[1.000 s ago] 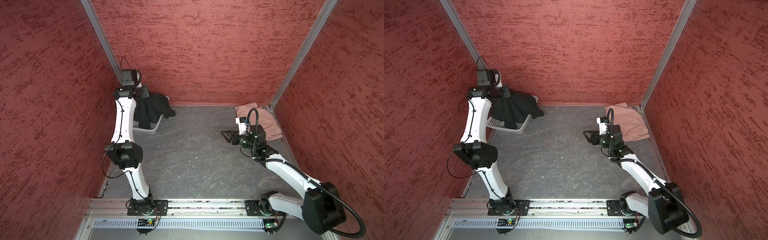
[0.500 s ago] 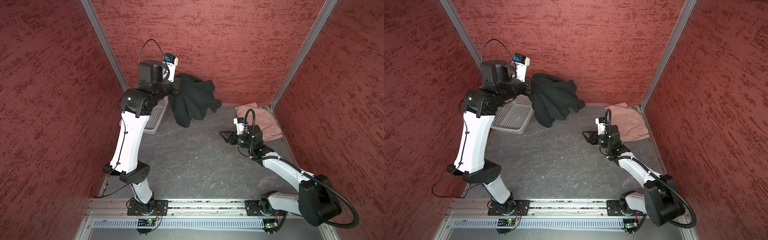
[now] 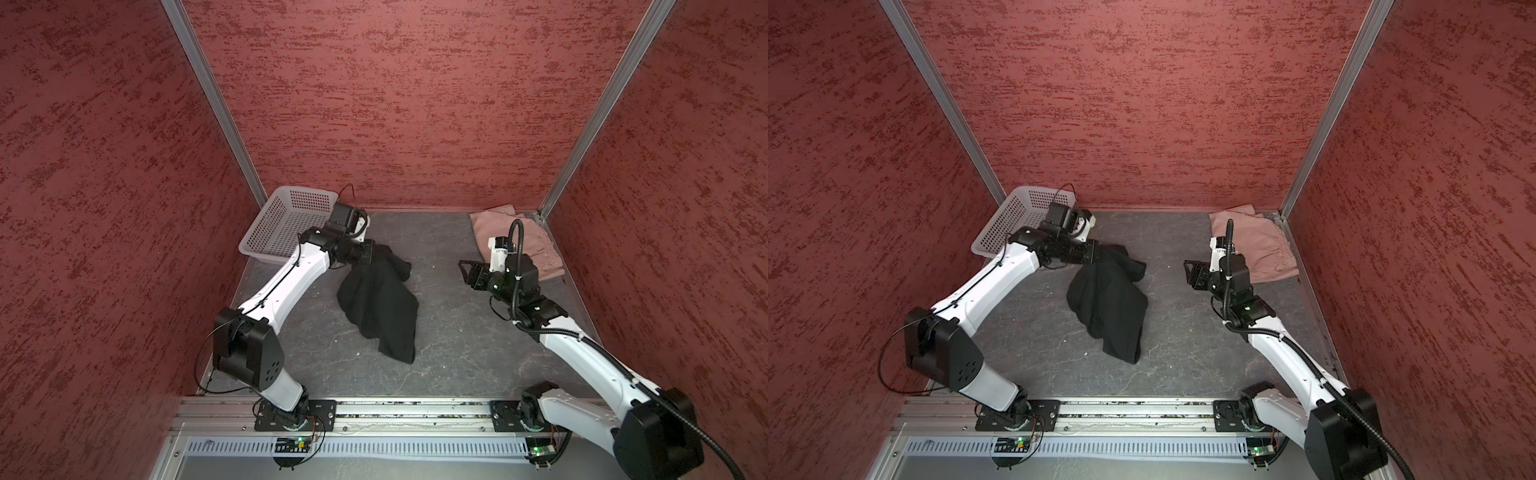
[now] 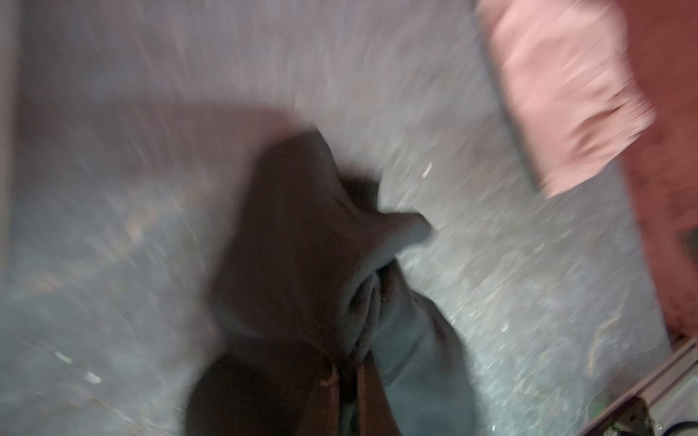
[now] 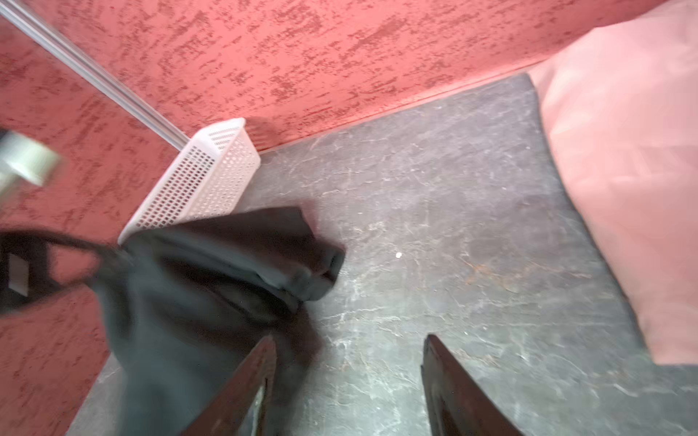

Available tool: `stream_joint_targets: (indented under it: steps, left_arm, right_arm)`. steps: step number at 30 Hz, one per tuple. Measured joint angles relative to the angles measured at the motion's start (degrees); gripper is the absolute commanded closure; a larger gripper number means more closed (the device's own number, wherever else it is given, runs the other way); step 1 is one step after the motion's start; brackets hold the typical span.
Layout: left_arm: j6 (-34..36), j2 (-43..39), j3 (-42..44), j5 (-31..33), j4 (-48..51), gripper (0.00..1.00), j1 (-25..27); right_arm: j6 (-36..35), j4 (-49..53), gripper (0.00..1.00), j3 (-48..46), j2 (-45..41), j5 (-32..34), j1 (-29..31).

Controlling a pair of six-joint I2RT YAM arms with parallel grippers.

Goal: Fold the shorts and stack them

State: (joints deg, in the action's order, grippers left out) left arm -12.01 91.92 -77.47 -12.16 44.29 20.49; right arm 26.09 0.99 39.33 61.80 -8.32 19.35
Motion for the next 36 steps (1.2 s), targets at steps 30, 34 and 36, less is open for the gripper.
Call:
stream_joint_targets:
  steps: [30,34,36]
  left_arm:
    - [-9.73,-46.27,20.92,4.28,6.93,0.01,-16.37]
    - [-10.73,-53.75,24.33,2.80,9.49,0.01,-16.37]
    - [-10.69,-55.56,25.11,2.51,10.69,0.01,-16.37]
  right_arm:
    - [-14.91,16.46,0.45,15.61,33.00,4.74,41.44]
    - [-13.57,16.39,1.00,15.58,34.05,11.17,41.51]
    - [-12.68,16.13,1.00,15.47,32.79,14.05,41.20]
